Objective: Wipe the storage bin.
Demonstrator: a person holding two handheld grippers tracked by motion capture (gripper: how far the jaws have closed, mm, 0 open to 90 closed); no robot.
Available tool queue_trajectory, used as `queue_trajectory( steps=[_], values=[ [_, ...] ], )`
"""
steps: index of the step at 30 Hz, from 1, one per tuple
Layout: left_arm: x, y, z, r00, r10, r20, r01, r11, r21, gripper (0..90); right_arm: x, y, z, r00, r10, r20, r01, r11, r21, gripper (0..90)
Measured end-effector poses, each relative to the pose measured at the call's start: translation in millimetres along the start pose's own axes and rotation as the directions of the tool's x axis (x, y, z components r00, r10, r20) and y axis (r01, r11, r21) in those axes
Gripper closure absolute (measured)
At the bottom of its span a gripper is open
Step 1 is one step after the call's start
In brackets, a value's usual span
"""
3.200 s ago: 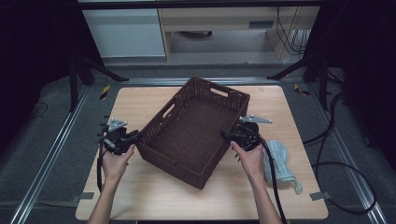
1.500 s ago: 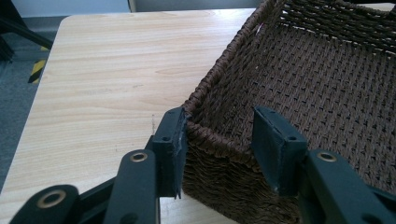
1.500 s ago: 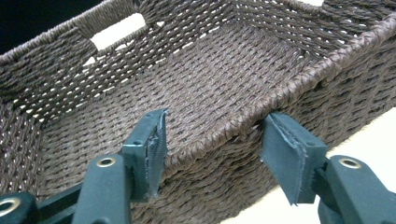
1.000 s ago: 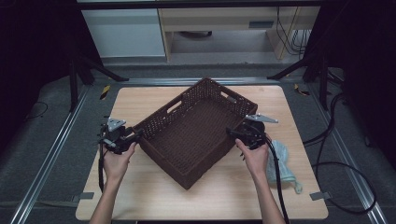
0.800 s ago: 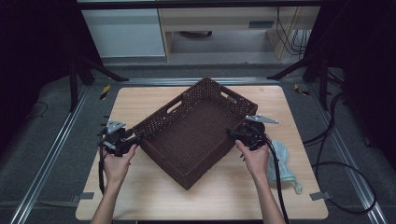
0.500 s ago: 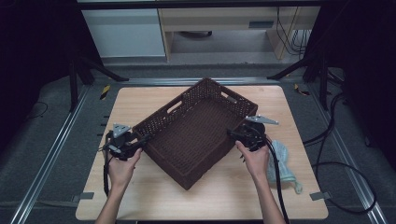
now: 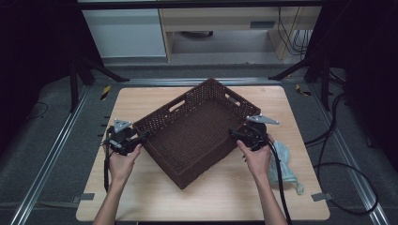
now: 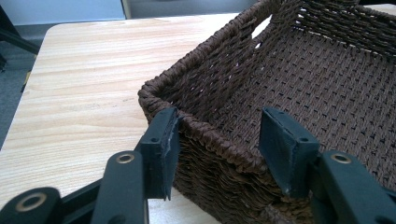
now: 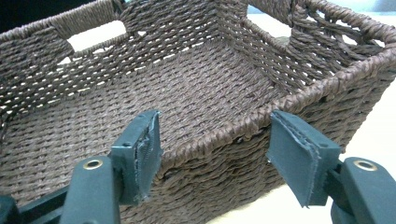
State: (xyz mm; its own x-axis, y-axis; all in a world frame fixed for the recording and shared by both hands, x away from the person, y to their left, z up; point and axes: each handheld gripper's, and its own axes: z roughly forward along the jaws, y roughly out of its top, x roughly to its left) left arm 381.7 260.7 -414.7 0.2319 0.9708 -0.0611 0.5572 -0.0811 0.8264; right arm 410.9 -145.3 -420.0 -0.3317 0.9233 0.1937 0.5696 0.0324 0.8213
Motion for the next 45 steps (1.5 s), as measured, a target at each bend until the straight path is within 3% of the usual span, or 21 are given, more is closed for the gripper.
queue_trajectory(
  steps=[2,5,10,15,17,21,24,29,36,40,43,45],
  values=[
    [-1.9,0.0,-3.1,0.9999,-0.003,0.016,0.003,1.0,0.002,45.9,-2.5,-1.4,-0.4,0.9995,0.029,-0.015,-0.029,1.0,0.001,35.6],
    [-8.3,-1.7,-7.6,0.9997,0.013,0.02,-0.014,0.9997,0.018,40.8,-3.5,-2.2,-1.3,0.9993,0.032,-0.021,-0.032,0.999,0.0,35.8],
    [-15.9,-5.8,-10.7,0.9994,0.018,0.029,-0.018,0.9996,0.022,39.8,-0.7,-3.5,-5.0,0.9994,0.028,-0.02,-0.028,1.0,0.003,35.8],
    [-14.2,-4.5,-3.7,0.9997,0.02,0.016,-0.02,0.9993,0.032,40.7,1.4,-2.1,-13.3,0.9988,0.002,-0.049,-0.001,1.0,0.01,35.6],
    [-12.3,-2.7,-1.1,0.9995,0.03,0.007,-0.03,0.9989,0.035,41.4,0.8,1.0,-16.6,0.9995,-0.021,-0.025,0.022,1.0,0.004,34.0],
    [-2.3,0.4,7.3,0.9997,0.025,-0.007,-0.024,0.9993,0.029,43.9,-8.5,5.1,-16.3,0.9997,0.014,-0.02,-0.014,1.0,-0.003,34.0],
    [6.4,1.6,9.9,0.9997,-0.006,0.024,0.005,0.9995,0.031,44.1,-9.6,4.3,-14.2,0.9996,0.017,-0.021,-0.017,1.0,-0.007,34.1],
    [2.2,1.4,5.8,0.9999,0.008,0.014,-0.008,0.9997,0.024,44.1,-4.6,-1.2,-13.2,0.9999,-0.011,0.012,0.011,1.0,0.002,34.3],
    [-8.0,-4.3,-8.0,0.9966,0.008,0.083,-0.01,0.9996,0.026,41.8,-4.6,-4.5,-14.3,0.9999,0.007,0.01,-0.007,1.0,-0.01,35.5],
    [-10.4,-6.6,-6.2,0.9979,0.024,0.061,-0.027,0.9989,0.037,41.6,-4.2,-3.4,-15.1,0.9999,0.004,0.01,-0.004,1.0,-0.001,35.1],
    [-7.4,-5.3,-4.3,0.9974,0.014,0.071,-0.017,0.9985,0.051,41.5,-6.5,-0.8,-16.9,0.9999,0.001,-0.014,-0.001,1.0,0.005,34.6],
    [-5.7,-3.7,-2.6,0.9972,0.028,0.069,-0.032,0.9975,0.062,41.4,-7.6,0.5,-20.1,0.9999,-0.014,-0.009,0.014,1.0,-0.014,34.2]
  ],
)
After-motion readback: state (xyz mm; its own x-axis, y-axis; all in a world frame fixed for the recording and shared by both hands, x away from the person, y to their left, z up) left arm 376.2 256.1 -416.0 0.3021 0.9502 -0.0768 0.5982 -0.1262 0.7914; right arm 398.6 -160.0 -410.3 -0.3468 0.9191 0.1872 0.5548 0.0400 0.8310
